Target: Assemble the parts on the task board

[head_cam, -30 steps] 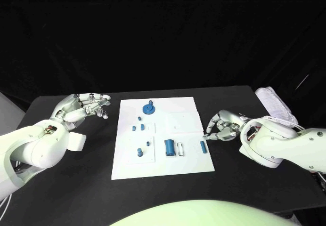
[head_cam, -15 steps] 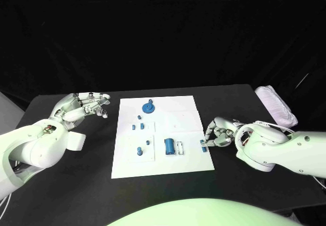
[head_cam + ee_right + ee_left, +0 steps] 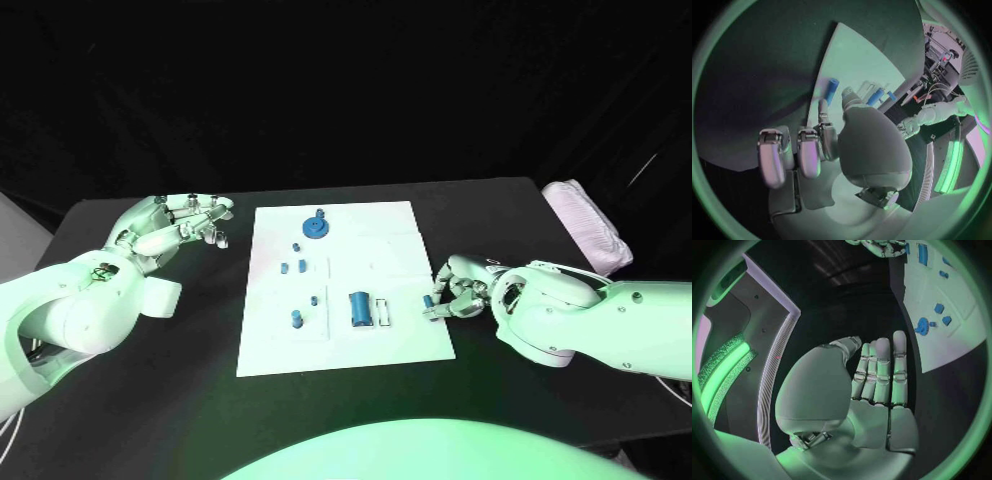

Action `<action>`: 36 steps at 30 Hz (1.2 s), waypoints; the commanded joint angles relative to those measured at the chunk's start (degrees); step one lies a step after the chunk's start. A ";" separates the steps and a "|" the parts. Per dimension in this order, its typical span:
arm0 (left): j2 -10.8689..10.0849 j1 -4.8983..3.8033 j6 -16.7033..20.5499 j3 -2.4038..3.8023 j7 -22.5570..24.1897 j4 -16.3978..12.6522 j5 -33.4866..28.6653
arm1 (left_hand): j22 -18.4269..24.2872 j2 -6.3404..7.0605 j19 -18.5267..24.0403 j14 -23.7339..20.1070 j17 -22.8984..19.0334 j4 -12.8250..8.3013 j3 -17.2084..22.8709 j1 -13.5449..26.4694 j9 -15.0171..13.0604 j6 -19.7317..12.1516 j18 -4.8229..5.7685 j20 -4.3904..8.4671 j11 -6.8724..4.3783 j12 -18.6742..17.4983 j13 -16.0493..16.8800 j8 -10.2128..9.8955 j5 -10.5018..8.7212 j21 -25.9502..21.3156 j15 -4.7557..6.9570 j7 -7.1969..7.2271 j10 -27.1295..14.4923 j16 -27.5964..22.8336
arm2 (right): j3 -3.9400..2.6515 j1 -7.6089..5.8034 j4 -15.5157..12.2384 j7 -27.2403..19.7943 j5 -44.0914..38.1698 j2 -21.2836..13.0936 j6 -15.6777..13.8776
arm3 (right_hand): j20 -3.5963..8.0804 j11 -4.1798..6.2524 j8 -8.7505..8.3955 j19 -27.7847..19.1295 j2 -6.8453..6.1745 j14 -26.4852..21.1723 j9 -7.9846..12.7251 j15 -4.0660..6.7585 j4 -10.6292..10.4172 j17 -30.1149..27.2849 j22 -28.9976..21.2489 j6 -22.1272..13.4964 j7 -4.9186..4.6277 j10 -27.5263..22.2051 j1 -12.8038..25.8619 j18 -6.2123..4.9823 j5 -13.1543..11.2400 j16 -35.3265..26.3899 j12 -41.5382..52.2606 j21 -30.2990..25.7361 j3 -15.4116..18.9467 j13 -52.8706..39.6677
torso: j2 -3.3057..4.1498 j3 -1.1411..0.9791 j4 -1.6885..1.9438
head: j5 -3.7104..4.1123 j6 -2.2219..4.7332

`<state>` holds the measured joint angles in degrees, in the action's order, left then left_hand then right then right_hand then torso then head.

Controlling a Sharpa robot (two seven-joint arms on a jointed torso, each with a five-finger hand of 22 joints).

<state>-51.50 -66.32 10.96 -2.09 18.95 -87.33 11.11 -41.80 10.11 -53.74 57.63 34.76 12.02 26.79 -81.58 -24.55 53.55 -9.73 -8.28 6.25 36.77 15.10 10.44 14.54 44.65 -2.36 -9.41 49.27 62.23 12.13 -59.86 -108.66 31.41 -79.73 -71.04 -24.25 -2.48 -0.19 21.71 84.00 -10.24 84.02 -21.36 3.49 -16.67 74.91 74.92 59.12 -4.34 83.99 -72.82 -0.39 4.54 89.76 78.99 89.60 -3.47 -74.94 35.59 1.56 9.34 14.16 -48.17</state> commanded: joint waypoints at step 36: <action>-0.02 -0.02 -0.37 0.04 0.44 -0.21 -0.27 | 0.14 -0.44 -0.52 -0.13 0.12 0.54 -0.14 -0.20 0.06 -0.27 -0.76 0.02 0.06 -0.21 -0.13 -0.31 0.22 -0.34 -0.28 -0.23 0.44 -0.40 | 0.21 2.93 2.27 2.90 -7.06 6.31 -0.20 | 0.52 0.59 -0.77 6.00 -2.84 5.95 1.13 0.58 6.38 14.95 15.08 1.74 0.16 1.86 -5.31 0.39 15.63 0.17 -0.34 0.40 -24.71 -9.79 | -0.07 0.04 0.03 | -0.59 -0.48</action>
<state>-51.64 -66.32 10.97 -2.09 18.90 -87.37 11.10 -41.72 10.11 -53.75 57.63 34.81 12.25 26.56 -81.58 -24.56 53.55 -9.73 -8.28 6.25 36.77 15.03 10.44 14.54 44.65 -2.36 -9.41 49.26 62.01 11.72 -57.69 -106.21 33.28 -87.03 -64.93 -26.62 -2.48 -0.17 20.64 84.00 -13.30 83.90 -29.91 3.61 -13.50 74.91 74.91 60.44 -4.29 84.00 -78.11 -0.39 19.15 89.76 78.54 89.88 -24.09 -74.92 35.57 1.58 9.33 13.58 -48.59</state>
